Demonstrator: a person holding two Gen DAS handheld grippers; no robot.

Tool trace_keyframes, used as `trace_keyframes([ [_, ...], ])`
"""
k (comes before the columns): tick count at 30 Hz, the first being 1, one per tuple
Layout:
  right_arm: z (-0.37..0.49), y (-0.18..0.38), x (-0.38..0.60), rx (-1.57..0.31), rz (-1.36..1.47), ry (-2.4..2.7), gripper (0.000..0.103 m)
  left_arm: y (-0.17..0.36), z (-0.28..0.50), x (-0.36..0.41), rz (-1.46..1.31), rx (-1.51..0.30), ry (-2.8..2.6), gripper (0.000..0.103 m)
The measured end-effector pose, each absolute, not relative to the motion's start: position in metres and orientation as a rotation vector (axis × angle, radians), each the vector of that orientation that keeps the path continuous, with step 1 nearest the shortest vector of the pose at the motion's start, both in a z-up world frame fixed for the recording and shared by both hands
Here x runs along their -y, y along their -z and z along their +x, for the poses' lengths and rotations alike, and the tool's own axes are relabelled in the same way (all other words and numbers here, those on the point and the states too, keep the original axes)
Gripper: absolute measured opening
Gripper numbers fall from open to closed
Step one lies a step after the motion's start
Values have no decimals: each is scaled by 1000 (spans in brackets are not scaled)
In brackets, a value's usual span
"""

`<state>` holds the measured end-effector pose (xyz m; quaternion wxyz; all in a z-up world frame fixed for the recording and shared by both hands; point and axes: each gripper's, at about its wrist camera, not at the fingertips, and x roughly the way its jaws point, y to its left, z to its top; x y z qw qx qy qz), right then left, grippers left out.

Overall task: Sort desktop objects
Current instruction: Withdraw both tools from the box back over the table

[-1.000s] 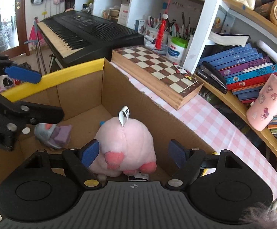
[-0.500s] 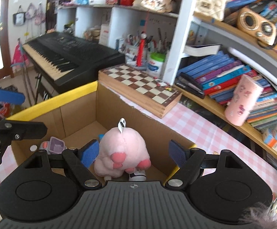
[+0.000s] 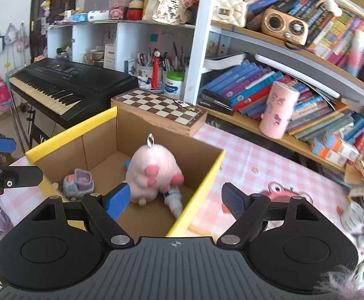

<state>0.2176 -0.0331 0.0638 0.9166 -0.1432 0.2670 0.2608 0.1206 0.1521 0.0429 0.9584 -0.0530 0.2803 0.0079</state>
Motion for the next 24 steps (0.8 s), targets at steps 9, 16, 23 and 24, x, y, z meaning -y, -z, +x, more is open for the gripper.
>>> trace_keyframes([
  [9,150,-56,51,-564,-201,-464,79,-42,74,-145,-106,-572,-26,88],
  [16,113,-41,58,-610,-217,-453,79,-34,44,-143,-108,-599,-31,88],
  [23,84,-31,62,-640,-186,-434,79,-27,20,-138,-110,-619,-29,88],
  [24,81,-30,62,-643,-174,-426,79,-27,18,-136,-106,-622,-32,88],
])
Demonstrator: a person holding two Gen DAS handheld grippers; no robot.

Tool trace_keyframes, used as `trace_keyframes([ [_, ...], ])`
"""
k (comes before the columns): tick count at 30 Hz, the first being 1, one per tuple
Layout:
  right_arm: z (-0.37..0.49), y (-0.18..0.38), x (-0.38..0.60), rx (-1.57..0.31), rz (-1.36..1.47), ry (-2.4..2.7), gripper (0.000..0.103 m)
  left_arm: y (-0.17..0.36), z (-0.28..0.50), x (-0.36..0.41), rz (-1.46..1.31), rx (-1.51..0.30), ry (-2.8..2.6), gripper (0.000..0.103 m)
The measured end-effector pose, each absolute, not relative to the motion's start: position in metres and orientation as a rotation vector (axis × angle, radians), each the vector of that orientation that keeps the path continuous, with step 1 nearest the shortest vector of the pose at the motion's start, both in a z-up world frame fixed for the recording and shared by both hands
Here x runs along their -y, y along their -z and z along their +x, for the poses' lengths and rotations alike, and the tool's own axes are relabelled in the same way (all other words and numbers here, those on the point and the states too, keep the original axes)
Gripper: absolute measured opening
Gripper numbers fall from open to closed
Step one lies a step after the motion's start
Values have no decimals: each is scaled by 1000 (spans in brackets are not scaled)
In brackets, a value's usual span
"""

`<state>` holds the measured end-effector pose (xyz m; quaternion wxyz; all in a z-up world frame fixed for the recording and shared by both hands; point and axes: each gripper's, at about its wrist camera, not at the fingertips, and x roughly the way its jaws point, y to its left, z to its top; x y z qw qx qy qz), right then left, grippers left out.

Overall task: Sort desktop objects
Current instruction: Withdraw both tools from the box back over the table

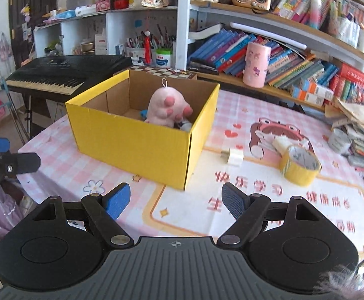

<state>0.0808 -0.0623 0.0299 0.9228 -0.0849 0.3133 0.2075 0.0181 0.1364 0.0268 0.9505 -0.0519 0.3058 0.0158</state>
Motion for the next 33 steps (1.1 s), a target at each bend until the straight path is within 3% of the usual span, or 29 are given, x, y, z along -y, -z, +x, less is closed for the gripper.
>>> trace_keyframes([
  [14,32,-14,75,-679,-86,-319,79,-13,-11,-116,-83,-653,-4,88],
  [33,25,-9,109,-702,-81,-188,79,-7,9,-70,-22,-667,154,89],
])
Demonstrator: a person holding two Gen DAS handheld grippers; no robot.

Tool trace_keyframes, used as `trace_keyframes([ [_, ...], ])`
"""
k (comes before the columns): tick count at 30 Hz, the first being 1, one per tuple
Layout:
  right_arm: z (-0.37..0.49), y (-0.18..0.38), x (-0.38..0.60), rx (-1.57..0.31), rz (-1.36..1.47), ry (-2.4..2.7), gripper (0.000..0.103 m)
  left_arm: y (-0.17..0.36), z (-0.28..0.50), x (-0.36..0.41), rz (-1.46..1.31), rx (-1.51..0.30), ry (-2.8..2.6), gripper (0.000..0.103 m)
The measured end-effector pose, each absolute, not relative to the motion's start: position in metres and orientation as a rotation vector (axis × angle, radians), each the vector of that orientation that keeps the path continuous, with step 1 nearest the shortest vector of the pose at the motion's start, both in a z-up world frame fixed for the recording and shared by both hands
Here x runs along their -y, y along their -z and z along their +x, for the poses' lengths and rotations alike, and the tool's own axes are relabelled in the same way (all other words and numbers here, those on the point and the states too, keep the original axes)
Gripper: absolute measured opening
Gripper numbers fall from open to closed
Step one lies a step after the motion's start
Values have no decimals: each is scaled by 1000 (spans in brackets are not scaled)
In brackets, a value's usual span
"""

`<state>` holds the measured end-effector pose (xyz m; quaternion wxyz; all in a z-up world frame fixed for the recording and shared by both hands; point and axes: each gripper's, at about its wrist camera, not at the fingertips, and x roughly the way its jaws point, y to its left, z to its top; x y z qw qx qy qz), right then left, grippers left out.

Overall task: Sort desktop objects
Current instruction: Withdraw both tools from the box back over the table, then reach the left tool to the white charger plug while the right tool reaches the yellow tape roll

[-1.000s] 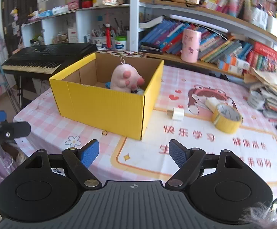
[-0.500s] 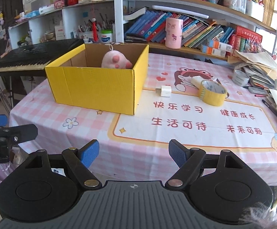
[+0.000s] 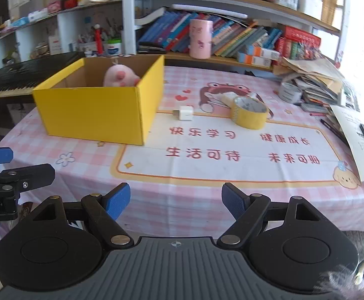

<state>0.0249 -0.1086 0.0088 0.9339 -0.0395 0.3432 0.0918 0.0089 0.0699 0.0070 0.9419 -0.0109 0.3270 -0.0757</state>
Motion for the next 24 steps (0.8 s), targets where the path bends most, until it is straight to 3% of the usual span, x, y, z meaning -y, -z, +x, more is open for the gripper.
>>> trace_keyframes([
  [24,91,1,187,-775,-64,-126,79,4,78,23,56,-722,272,89],
])
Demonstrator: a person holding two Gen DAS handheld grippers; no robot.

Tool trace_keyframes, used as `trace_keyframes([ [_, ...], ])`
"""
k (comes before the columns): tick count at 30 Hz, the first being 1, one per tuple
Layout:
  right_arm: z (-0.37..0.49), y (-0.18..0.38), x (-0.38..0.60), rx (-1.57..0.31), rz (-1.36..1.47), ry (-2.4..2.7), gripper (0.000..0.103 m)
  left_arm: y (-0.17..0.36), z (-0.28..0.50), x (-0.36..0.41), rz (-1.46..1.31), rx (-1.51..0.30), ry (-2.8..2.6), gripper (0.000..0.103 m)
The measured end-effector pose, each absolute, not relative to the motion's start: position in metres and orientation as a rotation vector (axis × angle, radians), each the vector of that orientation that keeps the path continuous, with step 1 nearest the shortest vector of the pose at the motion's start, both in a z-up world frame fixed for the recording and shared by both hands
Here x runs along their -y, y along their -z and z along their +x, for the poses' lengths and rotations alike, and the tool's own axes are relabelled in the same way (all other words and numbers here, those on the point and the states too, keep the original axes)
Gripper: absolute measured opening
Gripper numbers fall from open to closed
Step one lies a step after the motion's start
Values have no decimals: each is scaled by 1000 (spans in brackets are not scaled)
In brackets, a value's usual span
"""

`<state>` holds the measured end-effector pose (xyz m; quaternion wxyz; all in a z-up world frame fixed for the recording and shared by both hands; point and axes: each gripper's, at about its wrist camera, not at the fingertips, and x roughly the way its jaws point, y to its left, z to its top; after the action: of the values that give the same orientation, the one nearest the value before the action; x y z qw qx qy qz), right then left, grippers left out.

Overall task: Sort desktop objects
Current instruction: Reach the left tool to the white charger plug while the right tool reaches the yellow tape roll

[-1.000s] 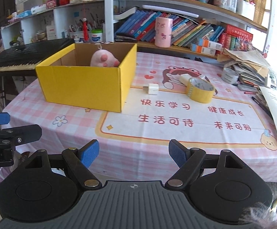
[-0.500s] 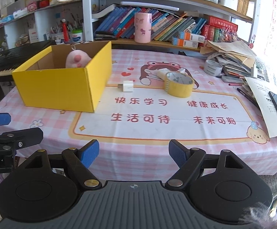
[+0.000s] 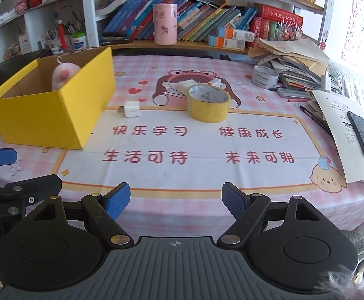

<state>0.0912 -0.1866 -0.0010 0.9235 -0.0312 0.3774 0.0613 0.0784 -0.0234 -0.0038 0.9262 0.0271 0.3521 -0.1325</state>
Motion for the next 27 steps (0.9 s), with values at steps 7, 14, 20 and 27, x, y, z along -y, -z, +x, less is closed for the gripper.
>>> trace_keyframes([
  [7,127,6,218,-802,-40,-114,79,8,114,61,86,-725,311,89],
  [14,173,2,252,-782,-18,-113,79,4,152,91,92,-699,288,89],
  [20,212,3,264,-777,-34,-156,79,8,177,104,105,-702,233,89],
  [27,266,10,263,-780,-77,-239,85,15,199,111,111,-743,186,89],
])
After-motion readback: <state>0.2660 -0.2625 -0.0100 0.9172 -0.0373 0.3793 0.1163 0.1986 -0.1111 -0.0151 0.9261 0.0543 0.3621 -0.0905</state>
